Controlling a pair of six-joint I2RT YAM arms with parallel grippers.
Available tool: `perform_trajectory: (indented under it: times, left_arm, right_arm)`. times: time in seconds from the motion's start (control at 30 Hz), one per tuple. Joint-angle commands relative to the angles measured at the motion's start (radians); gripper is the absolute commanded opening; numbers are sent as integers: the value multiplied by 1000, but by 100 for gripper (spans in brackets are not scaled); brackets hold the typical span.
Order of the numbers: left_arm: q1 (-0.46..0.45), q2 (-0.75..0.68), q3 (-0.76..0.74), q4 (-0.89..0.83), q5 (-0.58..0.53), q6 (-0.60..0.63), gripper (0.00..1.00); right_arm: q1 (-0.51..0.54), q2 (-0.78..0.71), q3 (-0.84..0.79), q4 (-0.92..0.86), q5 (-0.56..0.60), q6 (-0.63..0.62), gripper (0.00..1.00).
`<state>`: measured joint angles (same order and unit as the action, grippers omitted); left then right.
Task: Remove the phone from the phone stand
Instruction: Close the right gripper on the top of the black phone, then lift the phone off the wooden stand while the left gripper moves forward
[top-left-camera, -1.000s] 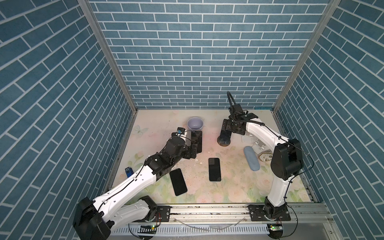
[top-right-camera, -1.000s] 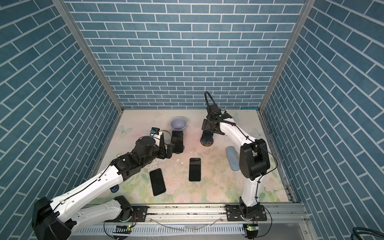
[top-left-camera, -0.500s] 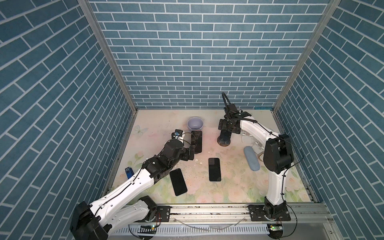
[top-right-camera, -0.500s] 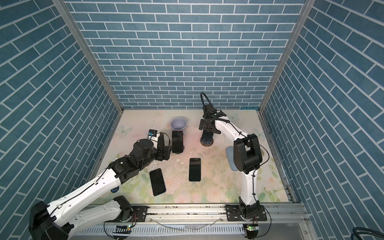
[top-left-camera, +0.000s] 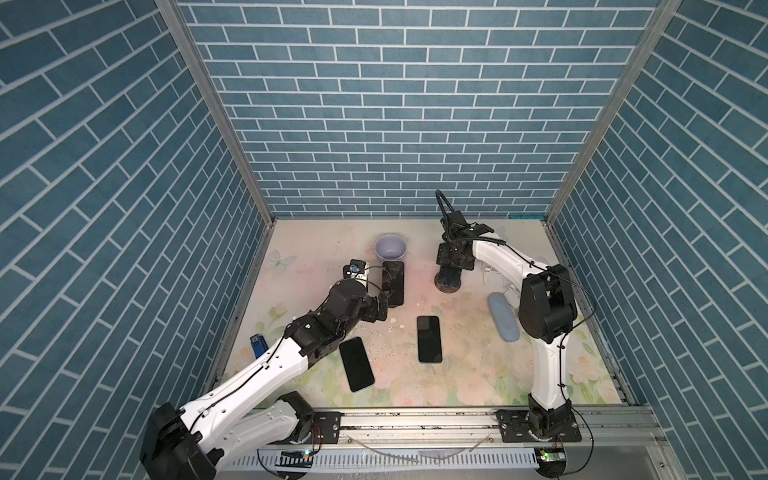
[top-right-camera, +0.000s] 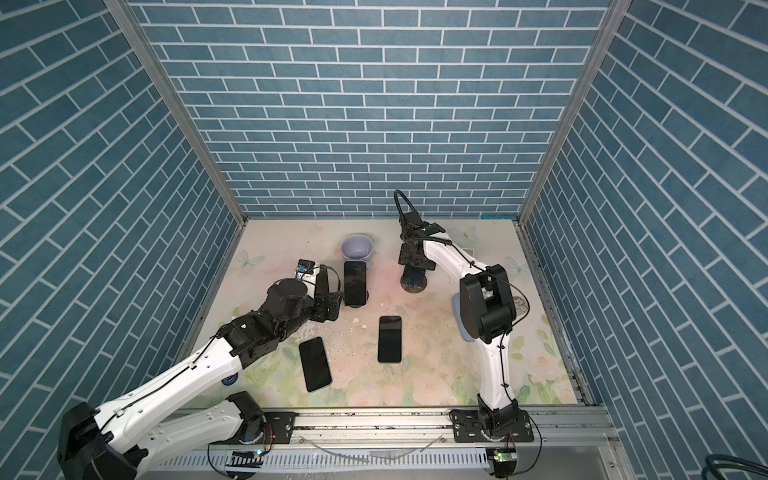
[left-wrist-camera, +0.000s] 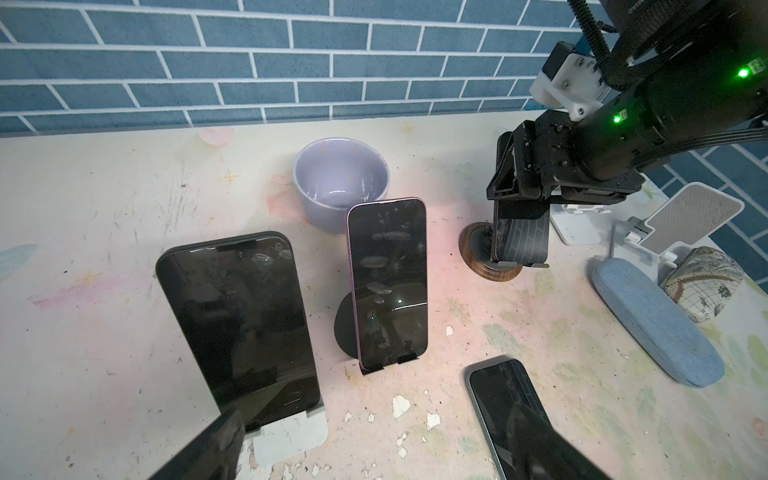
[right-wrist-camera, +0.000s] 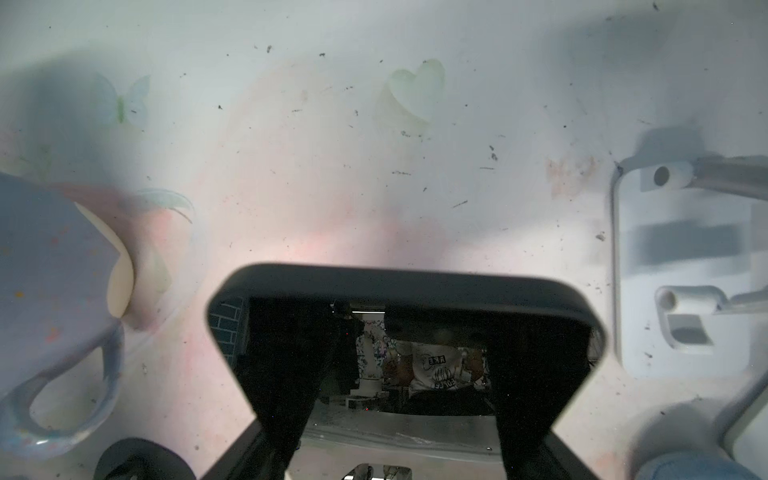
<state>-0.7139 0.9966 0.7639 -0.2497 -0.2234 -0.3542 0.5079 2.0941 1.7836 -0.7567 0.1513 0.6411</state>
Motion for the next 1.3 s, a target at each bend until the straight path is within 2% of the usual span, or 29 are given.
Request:
perform_trajectory:
  times: [0.0,0.13,0.23,0.57,0.83,1.1,1.27]
  left_arm:
    - [-5,-9,-10,-5,-15,11,100]
    - [-5,-6,-6,-6,-18,12,100]
    - [-4,-5,-6,-7,-18,13,100]
    - [-4,-11,-6,-14,-17,11,100]
    - [-4,-10,-1,-26,-24,-1,100]
    - [-4,15,23,-42,-28,-11,100]
    - [-4,42,40,-49,-20,-21,100]
  right_arm:
    - [8,28,48,-55,24,22,68]
    - [9,22,47,-56,22,19,58]
    - [9,8,45,-47,18,5,55]
    - [8,-36,92,-47,-14,-126,53]
    - [8,-103,96,-62,-51,-171,53]
    - [9,-212,29,-52,-89,-193,52]
    - [9,-304,-73,-34,-108,-199,52]
